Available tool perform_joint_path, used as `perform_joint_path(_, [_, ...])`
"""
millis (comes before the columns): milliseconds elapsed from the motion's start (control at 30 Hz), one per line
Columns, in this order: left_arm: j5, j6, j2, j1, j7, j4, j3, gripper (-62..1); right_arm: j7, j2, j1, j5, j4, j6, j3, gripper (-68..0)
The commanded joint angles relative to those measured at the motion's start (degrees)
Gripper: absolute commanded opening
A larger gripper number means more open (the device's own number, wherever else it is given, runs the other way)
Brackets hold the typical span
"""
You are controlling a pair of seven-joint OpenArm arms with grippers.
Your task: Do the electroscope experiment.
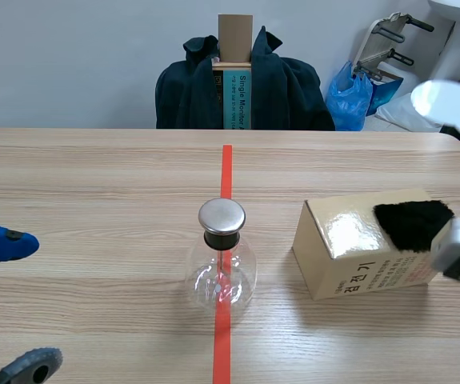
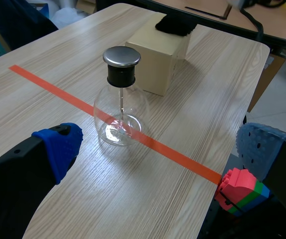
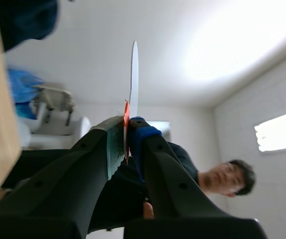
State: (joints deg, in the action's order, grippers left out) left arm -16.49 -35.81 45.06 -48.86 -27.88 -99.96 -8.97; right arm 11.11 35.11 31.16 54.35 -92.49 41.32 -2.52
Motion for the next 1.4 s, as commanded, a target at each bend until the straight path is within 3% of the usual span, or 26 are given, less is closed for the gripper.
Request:
perform_joint_path(0, [-0.4, 0.2, -0.5, 0.2, -0.6, -0.2, 0.3, 1.4, -0.7, 0.9, -0.5, -1.8, -3.8, 1.3, 2.8, -66.9])
perform_joint_path(67, [-0.3, 0.3, -0.4, 0.2, -0.6, -0.2, 0.3, -1.6, -0.9, 0.9, -0.5, -3.8, -8.4, 1.3, 6.0, -66.9])
perform_joint_path(133, [-0.1, 0.3, -0.4, 0.2, -0.6, -0.2, 0.3, -10.4, -0.9, 0.9, -0.5, -6.3, -12.9, 1.3, 9.4, -66.9])
perform_joint_path(267, [1.2, 0.3, -1.6, 2.2, 3.3, -0.1, 0.3, -40.9, -0.9, 0.9, -0.5, -11.1, -20.1, 1.0, 15.8, -66.9])
perform_joint_path(367, [1.4, 0.3, -3.2, 5.7, 8.9, 0.1, 1.6, -56.8, -0.9, 0.9, -0.9, -13.8, -23.3, 0.6, 19.5, -66.9])
perform_joint_path(533, [4.4, 0.3, -5.2, 13.5, 9.4, 4.6, 8.1, -58.1, -0.5, 0.9, -2.6, -16.4, -25.6, -0.3, 22.9, -66.9])
perform_joint_path(733, [7.5, 0.8, -9.6, 24.9, 6.1, 16.1, 17.1, -58.1, 2.0, 0.8, -5.2, -20.0, -25.8, -0.4, 24.3, -66.9])
perform_joint_path(933, [12.3, 3.8, -15.0, 35.1, 3.3, 27.0, 24.2, -58.1, 3.6, 0.7, -7.8, -21.6, -25.8, -1.1, 24.3, -66.9])
perform_joint_path(1200, [13.6, 6.6, -18.8, 41.5, 1.5, 34.2, 29.3, -58.1, 4.8, 0.5, -11.0, -24.0, -25.7, -8.7, 24.2, -66.9])
perform_joint_path(1267, [15.0, 6.8, -19.6, 42.3, 1.5, 35.0, 30.0, -58.1, 4.6, 0.4, -12.4, -24.5, -25.7, -11.1, 23.2, -66.9])
perform_joint_path(1367, [16.8, 8.1, -20.9, 43.1, 1.4, 36.2, 30.4, -58.1, 3.8, -0.1, -15.0, -24.4, -25.2, -12.7, 20.0, -66.9])
